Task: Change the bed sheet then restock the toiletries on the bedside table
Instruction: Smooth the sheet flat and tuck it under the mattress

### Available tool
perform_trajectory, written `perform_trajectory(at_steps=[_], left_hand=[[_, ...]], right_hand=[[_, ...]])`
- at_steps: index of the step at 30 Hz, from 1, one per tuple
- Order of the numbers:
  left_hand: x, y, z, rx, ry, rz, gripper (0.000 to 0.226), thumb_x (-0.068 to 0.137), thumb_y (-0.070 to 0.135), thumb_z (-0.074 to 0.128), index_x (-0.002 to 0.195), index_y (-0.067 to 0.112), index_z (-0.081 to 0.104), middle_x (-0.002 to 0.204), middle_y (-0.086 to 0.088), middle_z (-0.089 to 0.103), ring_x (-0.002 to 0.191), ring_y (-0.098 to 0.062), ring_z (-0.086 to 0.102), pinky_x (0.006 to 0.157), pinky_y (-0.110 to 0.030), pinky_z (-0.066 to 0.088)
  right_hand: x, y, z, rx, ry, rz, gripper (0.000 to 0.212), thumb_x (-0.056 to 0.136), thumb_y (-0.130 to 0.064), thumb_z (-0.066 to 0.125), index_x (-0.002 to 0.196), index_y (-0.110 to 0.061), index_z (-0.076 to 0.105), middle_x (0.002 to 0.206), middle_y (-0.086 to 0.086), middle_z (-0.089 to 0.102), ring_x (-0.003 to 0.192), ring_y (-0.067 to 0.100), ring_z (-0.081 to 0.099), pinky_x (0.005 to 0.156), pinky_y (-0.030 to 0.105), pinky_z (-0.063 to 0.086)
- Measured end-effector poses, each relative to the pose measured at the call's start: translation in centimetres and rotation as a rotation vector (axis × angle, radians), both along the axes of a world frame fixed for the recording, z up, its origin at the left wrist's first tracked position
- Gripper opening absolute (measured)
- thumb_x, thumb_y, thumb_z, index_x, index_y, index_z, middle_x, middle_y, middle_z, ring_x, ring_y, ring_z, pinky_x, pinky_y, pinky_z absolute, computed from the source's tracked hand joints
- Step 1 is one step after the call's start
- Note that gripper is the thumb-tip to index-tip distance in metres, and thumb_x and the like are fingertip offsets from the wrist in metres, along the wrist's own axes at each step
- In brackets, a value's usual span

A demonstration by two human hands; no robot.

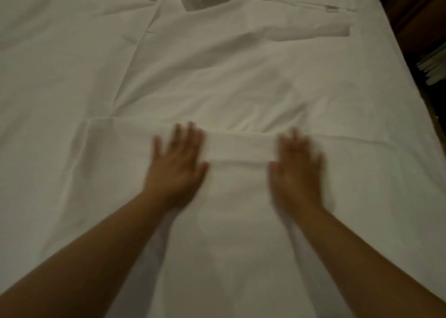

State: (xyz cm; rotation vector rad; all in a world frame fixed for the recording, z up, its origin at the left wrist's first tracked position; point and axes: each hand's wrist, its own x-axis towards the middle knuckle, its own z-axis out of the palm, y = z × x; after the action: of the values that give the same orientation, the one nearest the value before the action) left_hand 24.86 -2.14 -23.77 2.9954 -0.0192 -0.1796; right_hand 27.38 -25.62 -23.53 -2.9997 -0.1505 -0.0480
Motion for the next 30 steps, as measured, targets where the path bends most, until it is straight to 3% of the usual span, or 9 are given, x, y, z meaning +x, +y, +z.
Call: perform_trajectory(at_steps=[3,9,12,14,18,22,25,27,30], left_hand=[[1.7,-1.1,-0.2,0.024,0.04,-0.066,0.074,0.082,0.06,-0.005,0.151,0.031,-0.002,0.158,0.009,-0.007,0.146,-0.015,-0.009,0.115,-0.047,-0.005],[-1.4,12.0,0.5,0.213,0.206,0.306,0.063,0.097,0.049,0.015,0.152,0.024,-0.003,0.16,0.004,-0.007,0.147,-0.02,-0.006,0.115,-0.05,-0.002],[-4.9,13.2,1.0,0.262,0.148,0.479,0.061,0.1,0.04,0.02,0.152,0.013,0.002,0.159,-0.009,0.001,0.147,-0.025,-0.002,0.115,-0.053,-0.001],[-7.1,11.0,1.1,0.214,-0.01,0.297,0.062,0.095,0.033,0.03,0.148,0.002,0.021,0.155,-0.017,0.02,0.144,-0.029,0.013,0.112,-0.055,0.007],[-13.3,8.1,0.0,0.144,0.099,-0.12,0.056,0.094,0.047,0.025,0.143,0.02,0.033,0.147,-0.003,0.041,0.134,-0.028,0.041,0.107,-0.05,0.027],[-17.9,14.9,0.0,0.163,0.227,0.348,0.067,0.089,0.057,0.001,0.15,0.028,-0.003,0.155,0.007,-0.004,0.146,-0.022,0.012,0.113,-0.054,0.009],[-21.1,18.8,2.0,0.177,0.364,0.659,0.062,0.097,0.05,0.007,0.15,0.027,-0.015,0.155,0.0,-0.022,0.146,-0.02,-0.012,0.116,-0.052,-0.003],[-22.7,18.1,2.7,0.123,0.166,0.633,0.064,0.098,0.046,0.013,0.15,0.015,-0.008,0.157,-0.006,-0.013,0.145,-0.018,-0.011,0.114,-0.048,-0.006],[-23.6,13.6,2.9,0.037,-0.12,0.149,0.068,0.095,0.048,0.022,0.147,0.005,0.021,0.152,-0.01,0.024,0.141,-0.021,0.017,0.11,-0.044,0.01]], right_hand=[[0.2,4.4,-0.4,-0.013,0.135,0.342,0.072,0.081,-0.047,0.007,0.148,-0.028,0.026,0.158,-0.003,0.016,0.146,0.021,0.011,0.114,0.043,0.002],[0.6,-9.5,-1.6,-0.143,0.029,-0.051,0.067,0.088,-0.045,0.018,0.145,-0.013,0.035,0.151,0.015,0.032,0.136,0.039,0.031,0.106,0.058,0.023],[-1.6,-13.7,-2.2,-0.108,0.113,-0.349,0.066,0.089,-0.049,0.017,0.151,-0.027,0.009,0.154,0.019,0.02,0.137,0.046,0.022,0.106,0.067,0.019],[-3.2,-9.8,-1.9,-0.047,0.047,-0.408,0.066,0.09,-0.047,0.019,0.151,-0.032,-0.003,0.154,0.022,0.015,0.139,0.046,0.017,0.105,0.072,0.013],[-10.4,3.4,-0.4,0.027,-0.041,0.164,0.059,0.086,-0.036,0.03,0.14,-0.012,0.035,0.147,0.018,0.038,0.134,0.034,0.029,0.105,0.054,0.019],[-20.0,4.5,-2.0,0.007,0.107,0.397,0.057,0.095,-0.047,0.01,0.146,-0.025,0.024,0.156,-0.004,0.02,0.146,0.015,0.006,0.115,0.039,0.006],[-24.8,2.1,-1.7,0.015,0.109,0.412,0.058,0.095,-0.048,0.01,0.149,-0.03,0.016,0.158,-0.011,0.007,0.146,0.009,0.002,0.115,0.035,0.004],[-26.2,2.8,-1.0,0.043,0.075,0.386,0.06,0.095,-0.052,0.008,0.151,-0.029,0.01,0.159,-0.011,0.001,0.146,0.008,0.0,0.115,0.036,0.0],[-26.4,8.4,0.3,0.064,0.023,0.479,0.06,0.096,-0.052,0.007,0.15,-0.026,0.012,0.159,-0.005,0.008,0.146,0.013,0.002,0.114,0.039,0.002]])
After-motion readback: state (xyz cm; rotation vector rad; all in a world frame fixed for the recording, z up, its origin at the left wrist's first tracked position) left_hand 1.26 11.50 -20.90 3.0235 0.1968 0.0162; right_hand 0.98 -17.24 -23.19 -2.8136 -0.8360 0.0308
